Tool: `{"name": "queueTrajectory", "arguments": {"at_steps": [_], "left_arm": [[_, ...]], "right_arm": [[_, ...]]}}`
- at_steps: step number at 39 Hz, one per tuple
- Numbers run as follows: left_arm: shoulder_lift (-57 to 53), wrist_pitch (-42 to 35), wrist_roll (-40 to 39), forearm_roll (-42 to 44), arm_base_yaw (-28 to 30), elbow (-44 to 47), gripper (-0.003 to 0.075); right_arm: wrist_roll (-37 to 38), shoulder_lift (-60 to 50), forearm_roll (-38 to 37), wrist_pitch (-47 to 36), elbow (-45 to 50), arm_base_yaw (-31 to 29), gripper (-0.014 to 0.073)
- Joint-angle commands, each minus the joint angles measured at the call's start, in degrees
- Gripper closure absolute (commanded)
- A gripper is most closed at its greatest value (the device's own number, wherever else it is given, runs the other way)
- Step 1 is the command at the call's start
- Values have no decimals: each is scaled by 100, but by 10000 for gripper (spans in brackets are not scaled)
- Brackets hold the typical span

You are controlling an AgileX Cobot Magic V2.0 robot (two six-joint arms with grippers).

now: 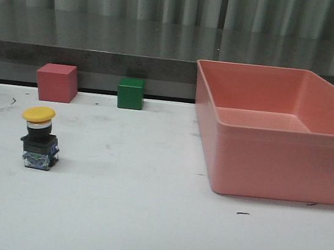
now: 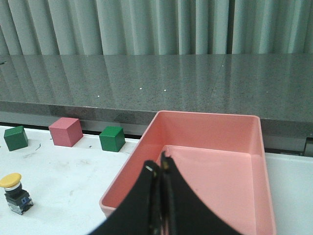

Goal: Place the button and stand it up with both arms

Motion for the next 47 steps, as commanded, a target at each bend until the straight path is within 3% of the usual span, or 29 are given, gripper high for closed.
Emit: {"name": "queueTrajectory", "arguments": {"at_steps": [1, 44, 47], "left_arm": [[-127, -68, -70, -37, 5, -186, 740], [-228, -230, -60, -21, 5, -167, 740], [-228, -192, 285, -506, 5, -147, 740]], "right_arm": [[-42, 34, -88, -514, -150, -36, 663], [-42, 34, -88, -514, -150, -36, 663], [-42, 34, -88, -514, -150, -36, 663]]}}
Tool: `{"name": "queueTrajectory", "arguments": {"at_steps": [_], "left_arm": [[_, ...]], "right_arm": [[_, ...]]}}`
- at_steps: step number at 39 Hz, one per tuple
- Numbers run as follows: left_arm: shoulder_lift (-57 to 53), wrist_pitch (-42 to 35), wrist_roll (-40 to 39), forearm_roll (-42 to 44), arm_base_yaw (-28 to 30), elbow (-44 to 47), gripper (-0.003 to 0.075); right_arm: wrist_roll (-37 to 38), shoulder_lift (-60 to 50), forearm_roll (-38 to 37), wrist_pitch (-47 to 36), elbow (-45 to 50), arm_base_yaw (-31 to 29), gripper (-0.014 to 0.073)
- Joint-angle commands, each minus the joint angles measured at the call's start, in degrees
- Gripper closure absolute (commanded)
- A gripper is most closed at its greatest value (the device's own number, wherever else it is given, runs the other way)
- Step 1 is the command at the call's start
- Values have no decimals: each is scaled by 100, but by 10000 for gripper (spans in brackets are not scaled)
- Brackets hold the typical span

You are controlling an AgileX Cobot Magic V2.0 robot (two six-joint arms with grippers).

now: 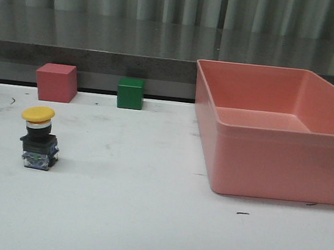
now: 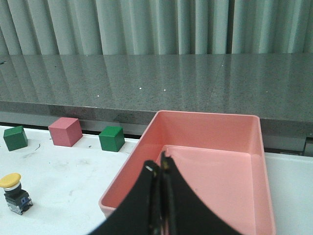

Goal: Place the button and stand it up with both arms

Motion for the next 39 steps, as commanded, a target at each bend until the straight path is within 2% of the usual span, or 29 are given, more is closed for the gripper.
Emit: {"name": "queueTrajectory", "arguments": {"at_steps": [1, 5, 8, 15, 20, 29, 34, 39], "left_arm": [[27, -353, 681, -652, 5, -147, 741], [13, -402, 2456, -2368, 5, -147, 740], [13, -392, 3129, -3290, 5, -134, 740], [13, -380, 3393, -3666, 5, -132, 740], [5, -391, 4606, -4618, 17, -122, 740], [-202, -401, 4545, -4462, 135, -63, 740], [-689, -520, 4476, -4456, 698, 379, 741], [-1318, -580, 4070, -4412, 1394, 996, 740]], "right_arm": [[-42, 34, -88, -514, -150, -36, 663], [-42, 34, -88, -514, -150, -36, 663], [-42, 34, -88, -514, -150, -36, 663], [-42, 34, -88, -514, -150, -36, 663], [-42, 34, -88, -514, -150, -36, 663], [-42, 34, -88, -514, -150, -36, 663], [-42, 34, -88, -514, -150, -36, 663], [-42, 34, -88, -514, -150, -36, 663]]}}
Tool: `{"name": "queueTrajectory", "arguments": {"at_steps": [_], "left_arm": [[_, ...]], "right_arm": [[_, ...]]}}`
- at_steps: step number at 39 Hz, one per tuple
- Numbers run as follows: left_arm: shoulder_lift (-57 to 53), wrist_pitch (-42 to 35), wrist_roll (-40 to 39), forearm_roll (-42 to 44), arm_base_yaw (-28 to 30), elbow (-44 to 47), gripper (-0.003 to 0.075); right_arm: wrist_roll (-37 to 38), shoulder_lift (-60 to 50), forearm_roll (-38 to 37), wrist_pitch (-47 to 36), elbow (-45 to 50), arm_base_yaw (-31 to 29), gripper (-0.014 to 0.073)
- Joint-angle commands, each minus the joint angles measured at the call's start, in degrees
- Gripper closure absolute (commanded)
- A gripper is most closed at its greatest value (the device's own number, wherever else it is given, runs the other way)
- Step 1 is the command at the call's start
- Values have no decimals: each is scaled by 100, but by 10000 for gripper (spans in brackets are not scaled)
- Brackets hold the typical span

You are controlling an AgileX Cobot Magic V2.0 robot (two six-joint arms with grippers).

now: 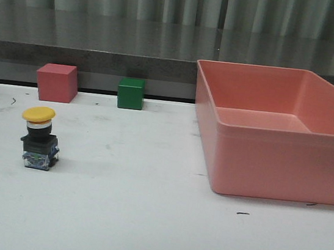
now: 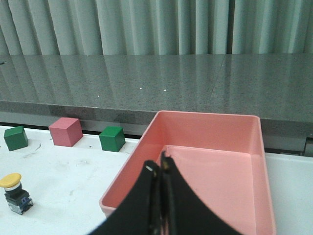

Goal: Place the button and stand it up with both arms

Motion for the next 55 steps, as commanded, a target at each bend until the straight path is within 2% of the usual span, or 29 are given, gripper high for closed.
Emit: {"name": "queueTrajectory", "arguments": {"at_steps": [1, 11, 20, 26, 28, 55], "left_arm": [[-324, -492, -253, 13, 420, 236, 740], [-1069, -536, -253, 2, 1047, 1211, 740], [-1061, -702, -253, -10, 1101, 1702, 740], [-1061, -1209, -253, -10, 1101, 2207, 740], [-1061, -988, -253, -10, 1101, 2175, 740], [-1061, -1028, -253, -10, 1101, 2186, 740]], "right_arm": [[-42, 34, -88, -514, -150, -36, 663], [-42, 34, -88, -514, -150, -36, 663], [-42, 34, -88, -507, -150, -36, 663], [-42, 34, -88, -513, -150, -36, 663], [-42, 34, -88, -513, -150, -36, 663], [-42, 34, -88, -513, -150, -36, 663]]}}
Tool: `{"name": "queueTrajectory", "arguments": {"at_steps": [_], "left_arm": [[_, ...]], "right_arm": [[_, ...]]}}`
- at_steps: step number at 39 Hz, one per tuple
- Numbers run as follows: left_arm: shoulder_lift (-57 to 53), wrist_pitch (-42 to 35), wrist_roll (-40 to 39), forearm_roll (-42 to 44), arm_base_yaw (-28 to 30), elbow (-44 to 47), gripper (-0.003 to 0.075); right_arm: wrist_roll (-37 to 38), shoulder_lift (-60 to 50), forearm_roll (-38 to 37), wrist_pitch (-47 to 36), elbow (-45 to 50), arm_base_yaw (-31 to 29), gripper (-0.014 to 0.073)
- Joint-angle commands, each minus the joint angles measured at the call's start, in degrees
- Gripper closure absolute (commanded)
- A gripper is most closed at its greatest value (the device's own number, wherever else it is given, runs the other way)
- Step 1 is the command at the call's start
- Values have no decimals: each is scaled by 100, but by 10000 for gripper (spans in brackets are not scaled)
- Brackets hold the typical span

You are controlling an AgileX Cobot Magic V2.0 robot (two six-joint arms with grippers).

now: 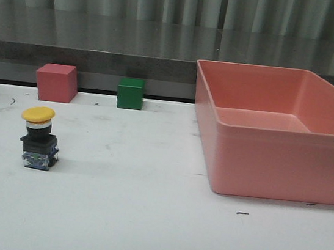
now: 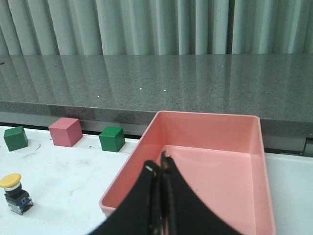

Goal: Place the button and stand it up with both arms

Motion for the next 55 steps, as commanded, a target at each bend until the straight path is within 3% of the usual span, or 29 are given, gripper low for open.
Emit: {"name": "queueTrajectory", "arguments": {"at_steps": [1, 16, 32, 38, 43, 55], "left_arm": [[-136, -488, -63, -36, 10, 52, 740], [-136, -488, -63, -36, 10, 52, 740], [-136, -488, -63, -36, 10, 52, 741], [-136, -498, -63, -36, 10, 52, 740], [-136, -498, -63, -36, 10, 52, 741], [-136, -498, -63, -36, 10, 52, 741]], "right_arm": [[-42, 34, -88, -513, -150, -36, 663], [-53, -17, -88, -717, 74, -100, 663], [-314, -1723, 566, -299, 1684, -1720, 663], [-1118, -1800, 1085, -429, 2046, -1783, 663], [-1142, -1804, 1078, -984, 2347, -1783, 663], [-1142, -1804, 1073, -725, 2326, -1783, 663]]}}
